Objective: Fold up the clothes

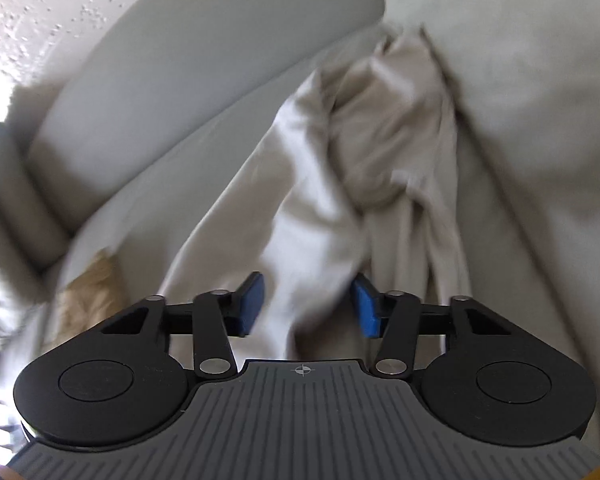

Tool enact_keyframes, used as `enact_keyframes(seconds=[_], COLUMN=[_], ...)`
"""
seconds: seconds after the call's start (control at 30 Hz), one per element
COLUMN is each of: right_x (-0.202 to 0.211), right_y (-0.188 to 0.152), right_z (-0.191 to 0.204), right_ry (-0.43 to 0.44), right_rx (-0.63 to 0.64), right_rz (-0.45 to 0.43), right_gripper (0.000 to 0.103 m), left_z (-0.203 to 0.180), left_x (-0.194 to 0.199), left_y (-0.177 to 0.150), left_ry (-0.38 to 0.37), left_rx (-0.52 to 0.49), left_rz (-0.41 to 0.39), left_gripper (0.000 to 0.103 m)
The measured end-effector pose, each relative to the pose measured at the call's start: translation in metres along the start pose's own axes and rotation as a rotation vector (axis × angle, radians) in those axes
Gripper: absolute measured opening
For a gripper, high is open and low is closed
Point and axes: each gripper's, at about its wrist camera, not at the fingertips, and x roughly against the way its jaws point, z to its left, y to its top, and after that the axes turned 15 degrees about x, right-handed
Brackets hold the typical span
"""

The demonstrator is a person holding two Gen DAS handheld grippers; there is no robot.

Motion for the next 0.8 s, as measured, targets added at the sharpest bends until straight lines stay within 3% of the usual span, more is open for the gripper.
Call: enact_keyframes(seconds=[0.03,0.07,0.1,0.2,0.37,0.47,0.53,0.6,0.67,0.7,0.8], right_x=[-0.003,-0.001,0.006,0.048,0.155,0.215,0.233,0.229,0.219,0.214,0.217], right_y=[0.002,0.004,0.005,0.01,-0.008,-0.05,-0.087,-0.127,-0.155,-0.169,-0.188], right_z=[0.005,0.01,0.016,0.039,0.078,0.094,0.094,0.09,0.076,0.069,0.031], right_ry=[-0.043,-0.076,-0.091,0.007,0.328,0.528,0.637,0.645,0.568,0.53,0.475], right_rx=[0.032,0.074,0.113,0.225,0.448,0.622,0.654,0.65,0.58,0.542,0.299], right_rz=[-0.021,-0.049,-0.091,-0.225,-0.348,-0.3,-0.167,-0.019,0.071,0.113,0.093], right_gripper=[0.01,0.002,0.001,0.001,0.001,0.001,0.001,0.005,0.02,0.022,0.04], left_z=[0.003,0.007,0.01,0.02,0.035,0.045,0.047,0.045,0.037,0.032,0.008], left_x=[0.002,0.005,0.007,0.013,0.026,0.034,0.035,0.034,0.031,0.03,0.024], left_y=[0.001,0.001,0.002,0.005,0.013,0.019,0.02,0.019,0.014,0.01,-0.007], left_ry=[0.005,0.008,0.01,0.011,0.011,0.014,0.014,0.007,-0.018,-0.038,-0.113], left_rx=[0.007,0.014,0.024,0.061,0.116,0.132,0.132,0.121,0.093,0.073,-0.026], left_rz=[-0.005,-0.01,-0.015,-0.029,-0.059,-0.092,-0.098,-0.091,-0.064,-0.051,-0.002], left_gripper=[0.101,0.101,0.101,0.101,0.101,0.101,0.101,0.101,0.101,0.101,0.101])
